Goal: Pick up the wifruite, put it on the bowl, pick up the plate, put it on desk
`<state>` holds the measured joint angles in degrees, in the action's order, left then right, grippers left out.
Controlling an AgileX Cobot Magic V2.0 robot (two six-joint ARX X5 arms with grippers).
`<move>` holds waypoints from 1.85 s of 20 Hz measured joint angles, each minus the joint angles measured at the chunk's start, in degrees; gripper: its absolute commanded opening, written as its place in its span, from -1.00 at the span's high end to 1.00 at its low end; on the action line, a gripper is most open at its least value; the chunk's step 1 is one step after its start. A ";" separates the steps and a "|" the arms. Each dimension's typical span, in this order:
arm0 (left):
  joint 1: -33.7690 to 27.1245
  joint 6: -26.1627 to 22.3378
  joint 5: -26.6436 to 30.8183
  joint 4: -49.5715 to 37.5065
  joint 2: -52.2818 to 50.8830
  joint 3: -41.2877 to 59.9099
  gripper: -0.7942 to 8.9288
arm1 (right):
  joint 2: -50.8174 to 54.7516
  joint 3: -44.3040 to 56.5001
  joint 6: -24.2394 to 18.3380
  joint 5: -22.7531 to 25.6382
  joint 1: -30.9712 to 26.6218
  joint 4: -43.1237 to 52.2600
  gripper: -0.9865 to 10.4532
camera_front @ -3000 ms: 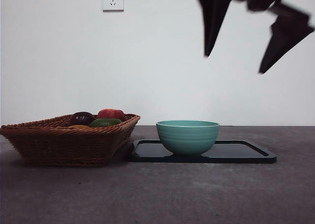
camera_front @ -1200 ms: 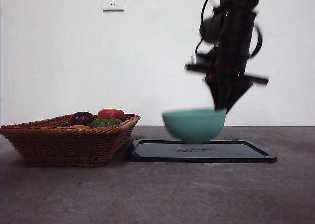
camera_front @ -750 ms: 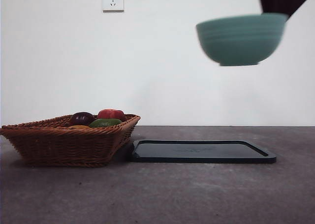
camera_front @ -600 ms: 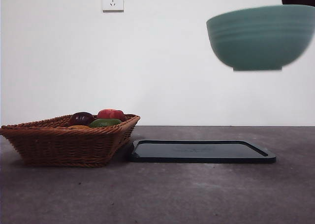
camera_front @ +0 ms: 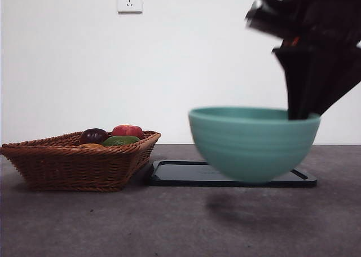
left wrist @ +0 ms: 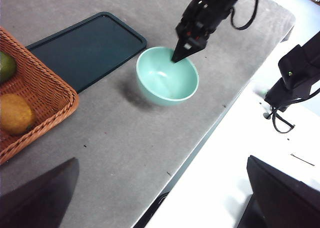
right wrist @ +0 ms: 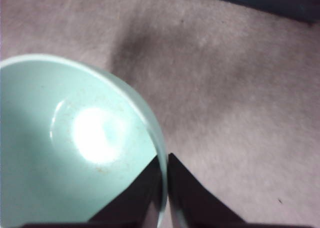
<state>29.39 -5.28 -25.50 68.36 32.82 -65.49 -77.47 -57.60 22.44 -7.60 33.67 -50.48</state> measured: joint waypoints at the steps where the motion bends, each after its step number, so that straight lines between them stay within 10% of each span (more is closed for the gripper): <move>1: 0.00 0.00 0.00 0.00 0.00 0.00 -0.32 | -1.75 0.00 0.20 -0.17 0.00 0.70 0.81; 15: 0.00 0.00 0.00 0.00 -0.02 0.00 -0.32 | -12.74 0.02 -1.62 -1.44 3.58 7.06 0.80; 22: 0.00 0.00 0.00 0.00 -0.02 0.00 -0.32 | -12.28 0.02 -3.50 -1.38 3.85 6.75 0.11; 27: 0.00 0.00 0.00 0.00 0.00 0.00 -0.32 | -0.83 0.02 -5.18 -1.20 3.85 3.26 -0.21; 37: 0.00 0.00 0.00 0.00 -0.02 0.00 -0.32 | 31.52 0.02 -9.18 -1.42 3.85 -12.13 -0.22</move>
<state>29.39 -5.28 -25.50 68.36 32.80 -65.49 -45.95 -57.58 13.26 -9.02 37.52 -62.61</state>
